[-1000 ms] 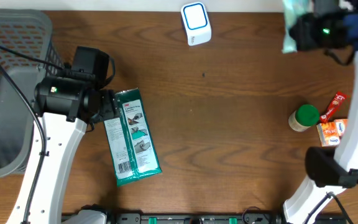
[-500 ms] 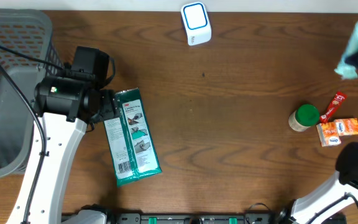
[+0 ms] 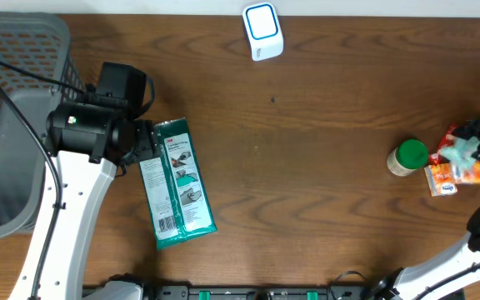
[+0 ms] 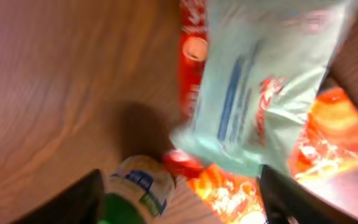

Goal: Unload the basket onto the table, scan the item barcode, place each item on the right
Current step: 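Carry the wipes pack to the right edge and set it down, then move the right gripper to the green gloves pack held by left gripper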

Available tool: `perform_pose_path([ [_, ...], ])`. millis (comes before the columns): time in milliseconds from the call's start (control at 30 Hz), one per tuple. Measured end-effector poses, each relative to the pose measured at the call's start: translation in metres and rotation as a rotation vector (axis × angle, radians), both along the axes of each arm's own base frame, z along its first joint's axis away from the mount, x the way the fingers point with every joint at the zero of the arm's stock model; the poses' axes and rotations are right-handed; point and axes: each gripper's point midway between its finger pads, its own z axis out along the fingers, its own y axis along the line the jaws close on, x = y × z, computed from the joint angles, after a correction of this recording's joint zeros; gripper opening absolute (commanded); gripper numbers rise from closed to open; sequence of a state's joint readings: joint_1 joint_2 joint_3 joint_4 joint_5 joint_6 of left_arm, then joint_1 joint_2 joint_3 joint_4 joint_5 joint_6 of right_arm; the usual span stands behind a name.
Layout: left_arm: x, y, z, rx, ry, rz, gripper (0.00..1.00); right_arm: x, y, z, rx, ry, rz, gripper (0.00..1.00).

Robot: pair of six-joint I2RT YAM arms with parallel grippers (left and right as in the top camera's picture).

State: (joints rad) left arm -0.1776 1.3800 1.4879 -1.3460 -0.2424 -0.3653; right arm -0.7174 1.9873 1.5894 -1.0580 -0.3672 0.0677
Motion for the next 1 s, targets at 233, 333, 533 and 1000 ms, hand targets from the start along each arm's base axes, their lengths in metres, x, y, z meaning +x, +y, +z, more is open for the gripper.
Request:
perform_pose_path([
  [233,0.000,0.000,0.000,0.000,0.000,0.000,0.88,0.006,0.013,0.002,0.084,-0.041,-0.017,0.99],
  [333,0.000,0.000,0.000,0.000,0.000,0.000,0.88,0.004,0.024,0.007,0.144,-0.035,-0.021,0.99],
  [533,0.000,0.000,0.000,0.000,0.000,0.000,0.88,0.026,0.057,0.040,0.131,-0.080,0.066,0.99],
  [1000,0.000,0.000,0.000,0.000,0.000,0.000,0.88,0.069,0.351,0.115,0.081,-0.356,0.855,0.99],
])
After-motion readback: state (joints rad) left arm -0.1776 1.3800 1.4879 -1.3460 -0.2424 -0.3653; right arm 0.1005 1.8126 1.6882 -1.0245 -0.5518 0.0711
